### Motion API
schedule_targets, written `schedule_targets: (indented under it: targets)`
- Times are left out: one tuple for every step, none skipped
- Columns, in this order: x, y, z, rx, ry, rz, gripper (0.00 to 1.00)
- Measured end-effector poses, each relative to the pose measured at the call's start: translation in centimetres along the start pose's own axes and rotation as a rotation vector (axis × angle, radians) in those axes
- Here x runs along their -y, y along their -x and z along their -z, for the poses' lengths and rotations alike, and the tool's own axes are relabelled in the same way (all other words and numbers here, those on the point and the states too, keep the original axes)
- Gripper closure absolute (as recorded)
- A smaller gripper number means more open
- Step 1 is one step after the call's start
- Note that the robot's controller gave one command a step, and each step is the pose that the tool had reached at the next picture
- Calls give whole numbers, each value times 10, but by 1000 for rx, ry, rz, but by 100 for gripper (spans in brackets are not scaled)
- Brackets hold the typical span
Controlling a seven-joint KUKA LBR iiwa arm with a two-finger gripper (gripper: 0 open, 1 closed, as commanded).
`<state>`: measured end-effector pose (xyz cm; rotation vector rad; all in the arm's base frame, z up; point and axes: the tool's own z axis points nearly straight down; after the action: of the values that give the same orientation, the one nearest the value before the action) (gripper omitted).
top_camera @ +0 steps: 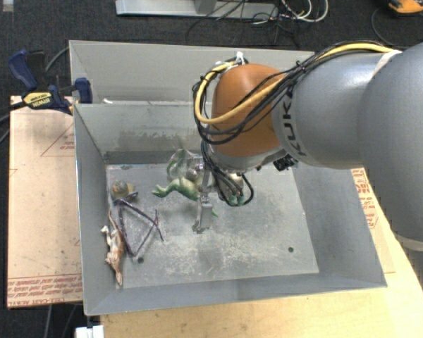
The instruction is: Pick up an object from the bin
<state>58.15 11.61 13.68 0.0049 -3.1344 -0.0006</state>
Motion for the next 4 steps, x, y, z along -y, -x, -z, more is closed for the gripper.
schedule_targets:
  targets:
    - [1, 2, 5, 7, 1, -3, 0]
    - [19, 48, -40, 8, 2, 355, 0]
    - [65, 57, -67, 9, 2, 28, 100]
    - [65, 57, -67, 9, 2, 28, 100]
